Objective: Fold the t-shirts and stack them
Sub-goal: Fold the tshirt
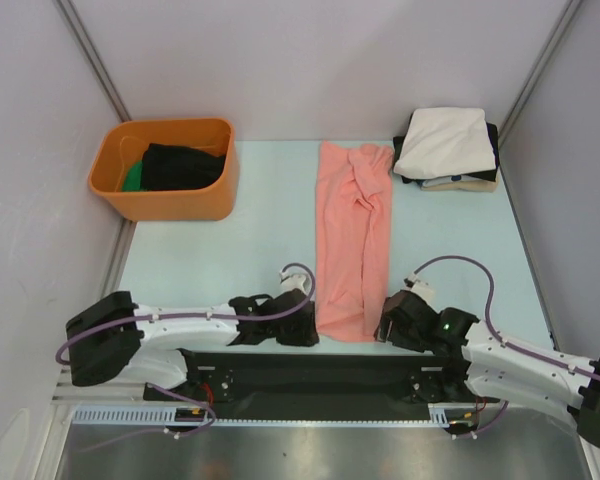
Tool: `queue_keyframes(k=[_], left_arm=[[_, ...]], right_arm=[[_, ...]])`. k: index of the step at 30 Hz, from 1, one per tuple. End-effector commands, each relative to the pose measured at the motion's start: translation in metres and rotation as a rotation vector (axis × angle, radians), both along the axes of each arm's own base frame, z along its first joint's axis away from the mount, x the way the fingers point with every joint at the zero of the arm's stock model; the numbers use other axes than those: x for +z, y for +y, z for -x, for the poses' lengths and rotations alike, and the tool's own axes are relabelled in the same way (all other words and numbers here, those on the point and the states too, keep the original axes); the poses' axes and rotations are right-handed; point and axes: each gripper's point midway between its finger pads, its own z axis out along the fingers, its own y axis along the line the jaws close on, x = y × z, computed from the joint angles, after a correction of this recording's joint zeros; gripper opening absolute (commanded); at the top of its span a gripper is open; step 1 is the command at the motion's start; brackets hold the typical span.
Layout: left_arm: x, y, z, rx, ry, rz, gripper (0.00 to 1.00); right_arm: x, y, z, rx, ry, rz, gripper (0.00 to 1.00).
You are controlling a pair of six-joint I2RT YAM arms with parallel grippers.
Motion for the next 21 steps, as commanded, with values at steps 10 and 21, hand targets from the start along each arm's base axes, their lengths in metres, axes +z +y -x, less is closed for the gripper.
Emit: queue_keyframes(k=[10,21], left_arm=[[-0.008,0.040,0.020,0.060,-0.003,-0.071,0.72],[-0.003,0.073,0.023,0.114,-0.042,-0.030,0.72]], right_arm=[[0.031,-0.002,-0.016,-0.082,-0.159,0.001,0.62],[0.010,-0.010,-0.036,-0.129,-0.152,0.035,0.46]])
